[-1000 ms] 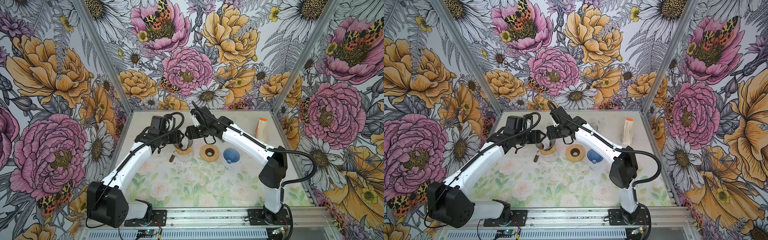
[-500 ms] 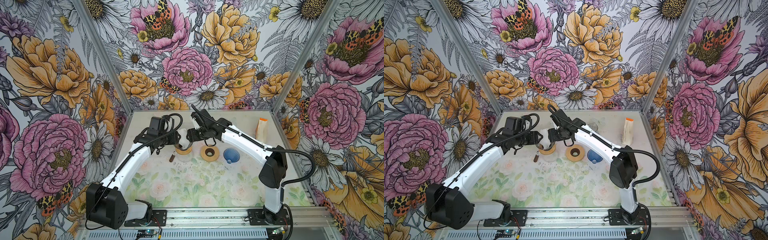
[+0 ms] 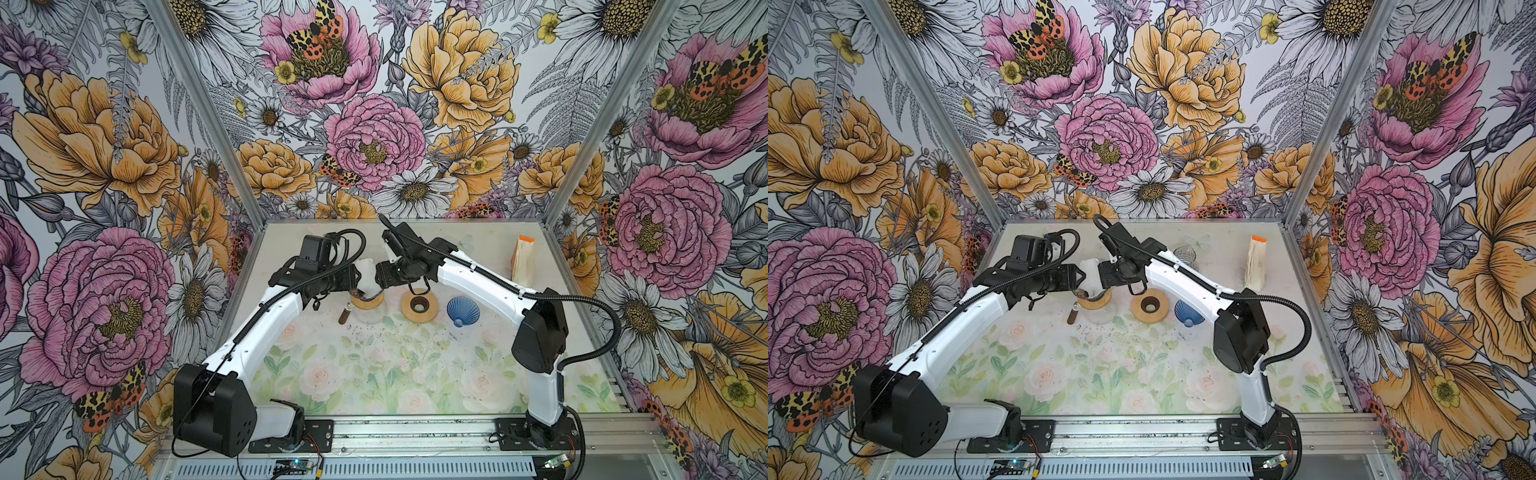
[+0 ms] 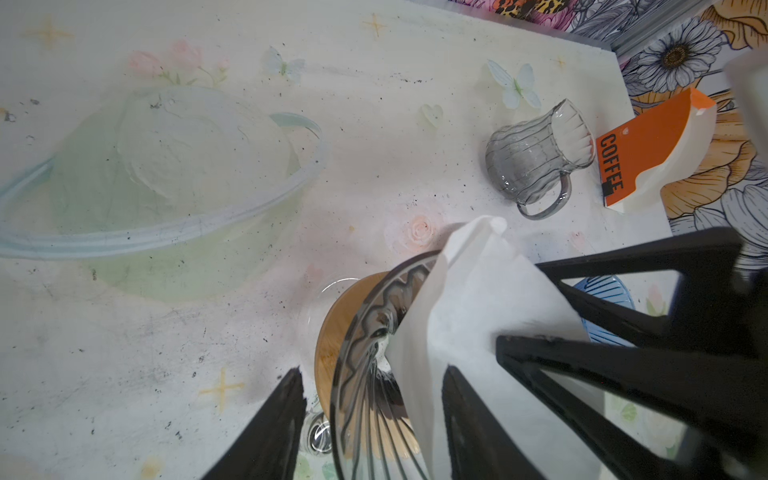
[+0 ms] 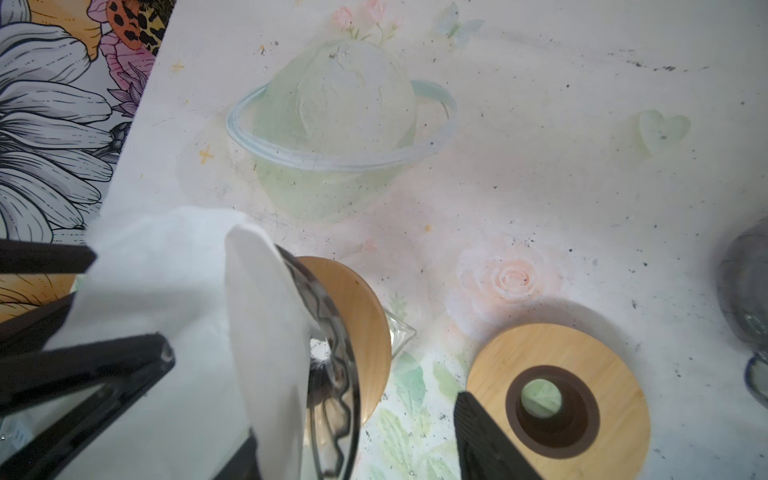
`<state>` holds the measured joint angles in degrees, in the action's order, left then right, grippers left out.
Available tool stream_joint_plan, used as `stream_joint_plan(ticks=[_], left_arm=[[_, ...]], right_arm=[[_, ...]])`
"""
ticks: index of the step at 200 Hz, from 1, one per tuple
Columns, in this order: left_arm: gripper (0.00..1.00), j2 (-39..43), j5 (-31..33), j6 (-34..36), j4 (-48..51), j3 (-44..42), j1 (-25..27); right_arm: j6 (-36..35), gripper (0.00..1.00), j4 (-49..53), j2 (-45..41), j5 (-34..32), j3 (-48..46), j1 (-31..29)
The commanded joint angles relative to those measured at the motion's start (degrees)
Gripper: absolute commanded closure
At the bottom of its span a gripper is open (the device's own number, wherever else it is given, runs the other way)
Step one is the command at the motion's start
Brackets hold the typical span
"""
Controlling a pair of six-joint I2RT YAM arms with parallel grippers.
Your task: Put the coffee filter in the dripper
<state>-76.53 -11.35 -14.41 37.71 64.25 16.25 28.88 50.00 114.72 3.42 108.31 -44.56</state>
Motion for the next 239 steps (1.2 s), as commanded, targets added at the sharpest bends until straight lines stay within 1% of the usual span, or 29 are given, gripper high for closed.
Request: stream_joint_plan(ticks=[1, 95, 127, 203, 239], left_arm=[[0.45, -0.7, 0.7, 1.5, 0.1, -0.3, -0.5], [0.47, -2.4, 0.3, 2.2, 1.0, 0.2, -0.8], [0.49, -2.3, -0.2, 2.3, 3.7, 1.2, -0.9], [0.47, -0.8, -0.2, 2.5, 5.1, 2.8, -1.0], [0.46, -2.6, -0.1, 2.6, 5.0, 2.4, -1.0]], right_arm=[[-0.5, 0.38, 0.9, 1.4, -1.7, 2.6, 0.4], [-1.4, 0.38, 1.2, 3.2, -1.2, 3.5, 0.5], [-1.9, 0.37, 1.2, 3.4, -0.9, 3.0, 0.5], [-2.2, 0.37, 1.3, 3.8, -1.7, 2.5, 0.5], [-2.0, 0.37, 1.2, 4.7, -1.8, 2.6, 0.5]])
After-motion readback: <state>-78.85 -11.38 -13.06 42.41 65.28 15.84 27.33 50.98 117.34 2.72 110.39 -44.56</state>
